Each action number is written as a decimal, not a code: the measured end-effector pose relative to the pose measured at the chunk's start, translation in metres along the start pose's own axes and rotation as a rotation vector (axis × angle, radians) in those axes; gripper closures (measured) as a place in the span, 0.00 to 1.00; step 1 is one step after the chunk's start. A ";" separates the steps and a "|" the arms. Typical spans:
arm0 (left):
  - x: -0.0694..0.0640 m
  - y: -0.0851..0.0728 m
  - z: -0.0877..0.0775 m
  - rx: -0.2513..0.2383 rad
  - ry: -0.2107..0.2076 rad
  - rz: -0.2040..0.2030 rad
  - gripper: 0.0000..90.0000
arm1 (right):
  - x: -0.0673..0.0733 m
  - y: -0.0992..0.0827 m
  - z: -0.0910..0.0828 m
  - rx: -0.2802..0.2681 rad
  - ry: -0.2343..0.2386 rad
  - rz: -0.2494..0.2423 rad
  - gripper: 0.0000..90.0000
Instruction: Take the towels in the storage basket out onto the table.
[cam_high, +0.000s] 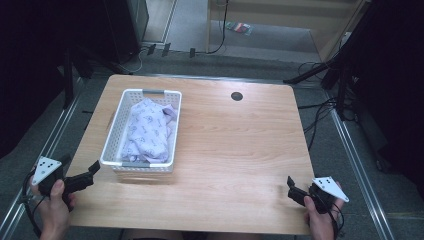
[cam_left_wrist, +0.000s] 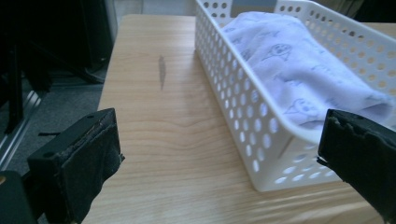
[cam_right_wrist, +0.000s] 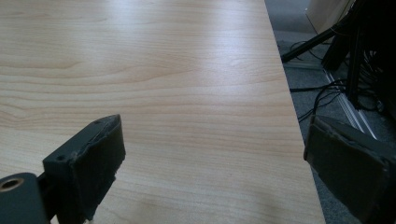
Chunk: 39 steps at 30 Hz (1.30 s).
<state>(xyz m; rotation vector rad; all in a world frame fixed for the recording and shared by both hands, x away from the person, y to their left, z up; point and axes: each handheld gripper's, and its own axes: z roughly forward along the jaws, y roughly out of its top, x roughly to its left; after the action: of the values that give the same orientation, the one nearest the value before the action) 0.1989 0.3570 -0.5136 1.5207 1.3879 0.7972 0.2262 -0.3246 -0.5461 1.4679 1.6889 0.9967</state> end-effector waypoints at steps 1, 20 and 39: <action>0.000 0.000 0.000 0.000 0.000 0.000 0.00 | 0.000 0.000 0.000 0.001 0.000 -0.002 0.06; -0.019 0.077 0.015 0.110 -0.066 0.063 0.00 | 0.000 0.000 0.000 0.008 0.003 0.008 0.07; -0.052 0.119 0.058 0.307 -0.096 0.160 0.00 | 0.000 0.000 0.000 0.013 0.011 0.005 0.07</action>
<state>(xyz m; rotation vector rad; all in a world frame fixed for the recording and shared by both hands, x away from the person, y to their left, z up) 0.2908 0.2988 -0.4214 1.9013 1.3755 0.6168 0.2260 -0.3250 -0.5463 1.4786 1.7035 0.9996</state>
